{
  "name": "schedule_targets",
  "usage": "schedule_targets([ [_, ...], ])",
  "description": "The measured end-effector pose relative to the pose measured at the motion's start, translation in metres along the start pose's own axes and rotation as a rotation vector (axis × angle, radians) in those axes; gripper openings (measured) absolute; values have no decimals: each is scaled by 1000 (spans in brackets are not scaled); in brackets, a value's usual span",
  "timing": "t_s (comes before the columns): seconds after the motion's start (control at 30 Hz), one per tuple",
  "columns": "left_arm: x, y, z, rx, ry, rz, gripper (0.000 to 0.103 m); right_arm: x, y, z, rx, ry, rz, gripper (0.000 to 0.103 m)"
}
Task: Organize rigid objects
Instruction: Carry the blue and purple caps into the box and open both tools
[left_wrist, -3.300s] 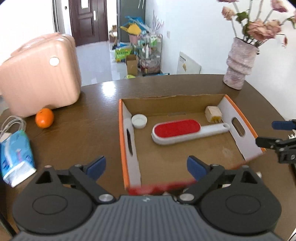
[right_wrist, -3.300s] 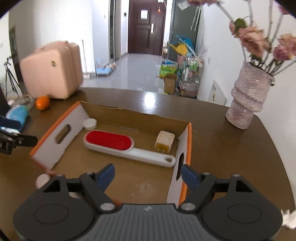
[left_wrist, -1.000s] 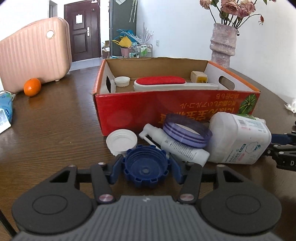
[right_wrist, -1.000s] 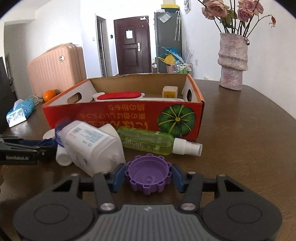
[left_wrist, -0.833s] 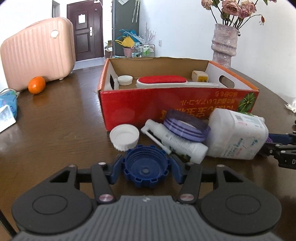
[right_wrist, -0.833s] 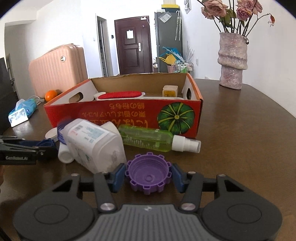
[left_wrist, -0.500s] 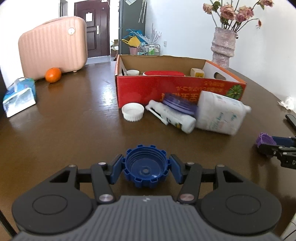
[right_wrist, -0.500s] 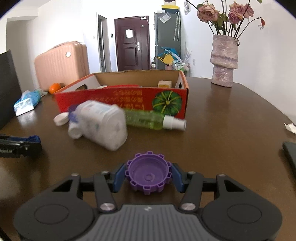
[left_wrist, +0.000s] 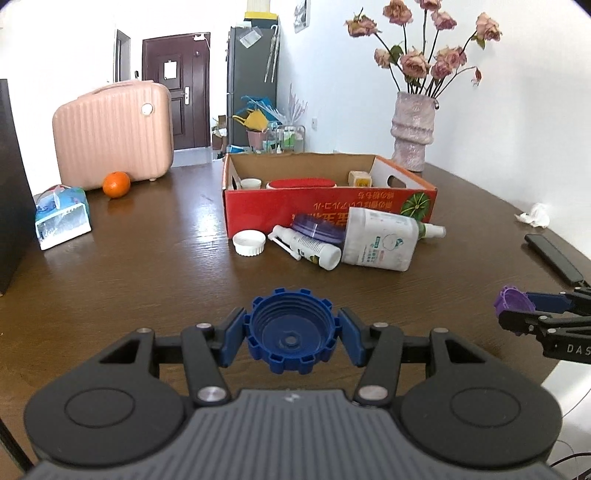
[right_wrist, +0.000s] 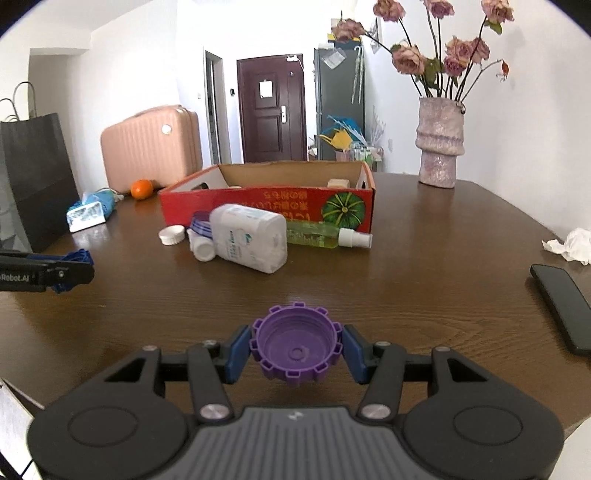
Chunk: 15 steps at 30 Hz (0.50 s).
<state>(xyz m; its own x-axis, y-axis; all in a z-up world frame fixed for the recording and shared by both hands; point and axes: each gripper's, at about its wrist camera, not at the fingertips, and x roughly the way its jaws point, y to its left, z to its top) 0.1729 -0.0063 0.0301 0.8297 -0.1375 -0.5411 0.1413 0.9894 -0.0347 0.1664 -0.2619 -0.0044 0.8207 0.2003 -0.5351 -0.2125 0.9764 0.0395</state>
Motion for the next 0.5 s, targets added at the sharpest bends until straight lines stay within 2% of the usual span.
schedule_targets([
  [0.23,-2,4,4,-15,-11,2,55,-4,6,3,-4,-20,7,52],
  [0.5,23,9,25,-18,-13,-3,55,15,-2,17,6,-24,-3,52],
])
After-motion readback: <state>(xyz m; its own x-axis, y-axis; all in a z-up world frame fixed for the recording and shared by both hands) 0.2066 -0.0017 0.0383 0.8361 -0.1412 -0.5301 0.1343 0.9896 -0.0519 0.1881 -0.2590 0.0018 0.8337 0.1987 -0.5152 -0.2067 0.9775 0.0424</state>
